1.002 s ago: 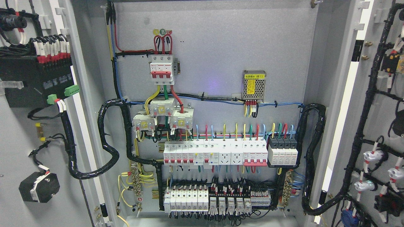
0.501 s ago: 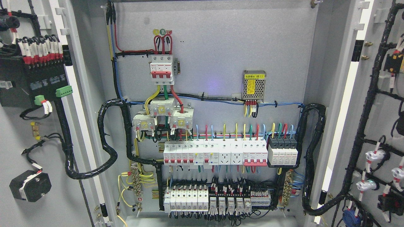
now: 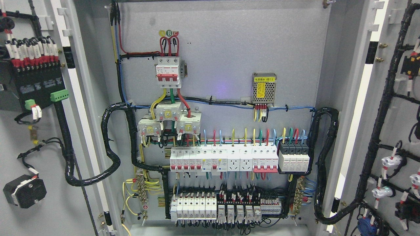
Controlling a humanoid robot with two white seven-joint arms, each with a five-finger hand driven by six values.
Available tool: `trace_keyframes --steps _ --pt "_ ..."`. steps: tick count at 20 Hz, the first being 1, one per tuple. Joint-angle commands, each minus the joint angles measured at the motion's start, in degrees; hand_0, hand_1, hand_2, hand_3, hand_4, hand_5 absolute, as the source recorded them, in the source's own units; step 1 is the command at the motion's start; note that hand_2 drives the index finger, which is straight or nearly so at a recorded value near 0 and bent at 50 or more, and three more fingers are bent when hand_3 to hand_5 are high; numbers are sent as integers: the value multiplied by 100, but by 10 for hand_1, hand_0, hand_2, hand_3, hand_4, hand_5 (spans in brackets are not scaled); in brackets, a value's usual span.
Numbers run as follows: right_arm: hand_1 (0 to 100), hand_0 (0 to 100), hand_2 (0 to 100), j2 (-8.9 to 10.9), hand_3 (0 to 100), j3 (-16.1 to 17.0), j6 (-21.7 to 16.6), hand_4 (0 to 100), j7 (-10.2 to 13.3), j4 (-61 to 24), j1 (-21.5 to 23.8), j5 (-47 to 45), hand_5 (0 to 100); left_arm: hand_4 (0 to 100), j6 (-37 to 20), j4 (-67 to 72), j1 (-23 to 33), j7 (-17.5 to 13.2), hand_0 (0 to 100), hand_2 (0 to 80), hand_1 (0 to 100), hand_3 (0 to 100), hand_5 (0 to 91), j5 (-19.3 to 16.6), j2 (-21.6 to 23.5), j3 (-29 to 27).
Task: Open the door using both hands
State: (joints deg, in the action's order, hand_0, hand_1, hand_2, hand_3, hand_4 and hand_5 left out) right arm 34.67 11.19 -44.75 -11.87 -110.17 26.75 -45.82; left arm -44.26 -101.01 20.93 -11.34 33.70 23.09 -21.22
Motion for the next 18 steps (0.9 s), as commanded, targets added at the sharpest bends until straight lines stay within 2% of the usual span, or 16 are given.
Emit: trace_keyframes --steps 1,9,15,18 --pt "0 107 0 -4 0 138 1 0 -17 110 32 -67 0 30 -2746 450 -141 9 0 0 0 0 0 101 178 -260" --pt "0 107 0 -30 0 200 -25 0 -17 119 163 -103 0 30 -2693 1302 -580 0 0 0 0 0 0 110 292 -251" --pt "0 107 0 -100 0 270 -43 0 -17 119 225 -103 0 30 -2245 1671 -914 0 0 0 0 0 0 259 468 -207" --pt "0 107 0 -118 0 279 -43 0 -17 119 234 -103 0 30 -2227 1882 -1064 0 0 0 0 0 0 260 485 -190"
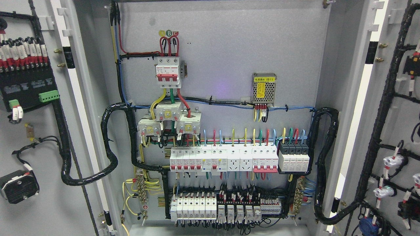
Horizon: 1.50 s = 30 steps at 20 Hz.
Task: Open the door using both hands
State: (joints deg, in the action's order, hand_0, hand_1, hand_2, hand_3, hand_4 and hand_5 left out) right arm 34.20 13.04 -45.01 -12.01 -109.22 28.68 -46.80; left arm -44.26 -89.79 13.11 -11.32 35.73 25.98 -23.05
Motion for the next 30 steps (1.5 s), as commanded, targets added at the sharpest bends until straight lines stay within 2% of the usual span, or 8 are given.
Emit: trace_keyframes --steps 1,9,12,24,30 --pt "0 107 0 -71 0 93 -17 0 -3 23 41 -5 0 30 -2227 822 -326 -2 0 0 0 0 0 57 206 -7" --pt "0 106 0 -80 0 172 -8 0 32 23 41 -22 0 30 -1770 1218 -739 -2 0 0 0 0 0 57 320 2" --pt "0 107 0 -89 0 216 -8 0 137 41 41 -127 0 31 -1770 1402 -880 -2 0 0 0 0 0 48 329 11" --pt "0 106 0 -71 0 216 -17 0 137 41 85 -207 0 30 -1550 2035 -1337 -2 0 0 0 0 0 30 426 46" --pt "0 106 0 -71 0 207 -17 0 129 41 103 -207 0 30 -1550 2053 -1390 -2 0 0 0 0 0 13 452 81"
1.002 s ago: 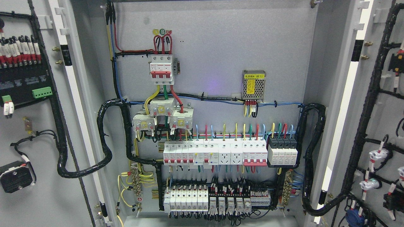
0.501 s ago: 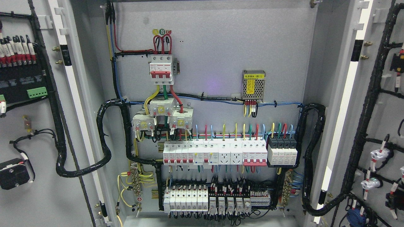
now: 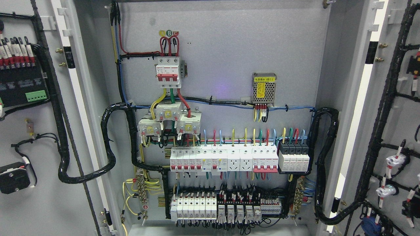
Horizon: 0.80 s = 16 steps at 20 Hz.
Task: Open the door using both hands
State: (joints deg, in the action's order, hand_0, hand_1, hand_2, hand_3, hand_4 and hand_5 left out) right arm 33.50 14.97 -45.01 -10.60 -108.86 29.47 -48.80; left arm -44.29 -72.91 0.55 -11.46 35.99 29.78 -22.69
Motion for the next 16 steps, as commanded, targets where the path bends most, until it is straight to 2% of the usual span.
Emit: trace_keyframes --steps 1,16 --pt "0 106 0 -2 0 15 -16 0 -12 -4 24 -7 0 30 -1547 365 -135 12 0 0 0 0 0 -13 72 45" --pt "0 107 0 78 0 -125 -43 0 -73 -224 -29 -24 0 31 -1565 260 -126 3 0 0 0 0 0 13 72 80"
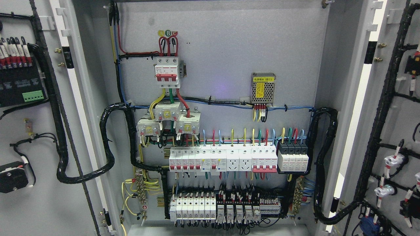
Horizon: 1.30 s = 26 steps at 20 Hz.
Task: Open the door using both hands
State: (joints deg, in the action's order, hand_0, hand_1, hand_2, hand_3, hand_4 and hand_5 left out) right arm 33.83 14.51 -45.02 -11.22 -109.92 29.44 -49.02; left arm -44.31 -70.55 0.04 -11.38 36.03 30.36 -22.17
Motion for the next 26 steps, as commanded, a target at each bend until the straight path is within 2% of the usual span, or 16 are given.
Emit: trace_keyframes --steps 1,8,11,16,20,26 --pt "0 107 0 45 0 -114 -51 0 -12 -143 -26 -2 0 31 -1580 15 -74 -5 0 0 0 0 0 9 14 29" --pt "0 107 0 54 0 -273 -59 0 -21 -258 -26 -2 0 31 -1633 -669 75 -5 0 0 0 0 0 1 14 204" --pt "0 107 0 54 0 -290 -77 0 -21 -302 -35 -2 0 30 -1624 -1012 286 4 0 0 0 0 0 1 14 257" --pt "0 107 0 54 0 -528 -130 0 -39 -328 -44 15 0 31 -1642 -1522 611 4 0 0 0 0 0 1 -12 406" --pt "0 107 0 54 0 -668 -130 0 -232 -337 -35 41 0 31 -1651 -1865 892 4 0 0 0 0 0 -8 -4 661" --pt "0 106 0 54 0 -1168 -138 0 -250 -337 27 59 0 30 -1651 -2383 1183 13 0 0 0 0 0 -52 -4 1091"
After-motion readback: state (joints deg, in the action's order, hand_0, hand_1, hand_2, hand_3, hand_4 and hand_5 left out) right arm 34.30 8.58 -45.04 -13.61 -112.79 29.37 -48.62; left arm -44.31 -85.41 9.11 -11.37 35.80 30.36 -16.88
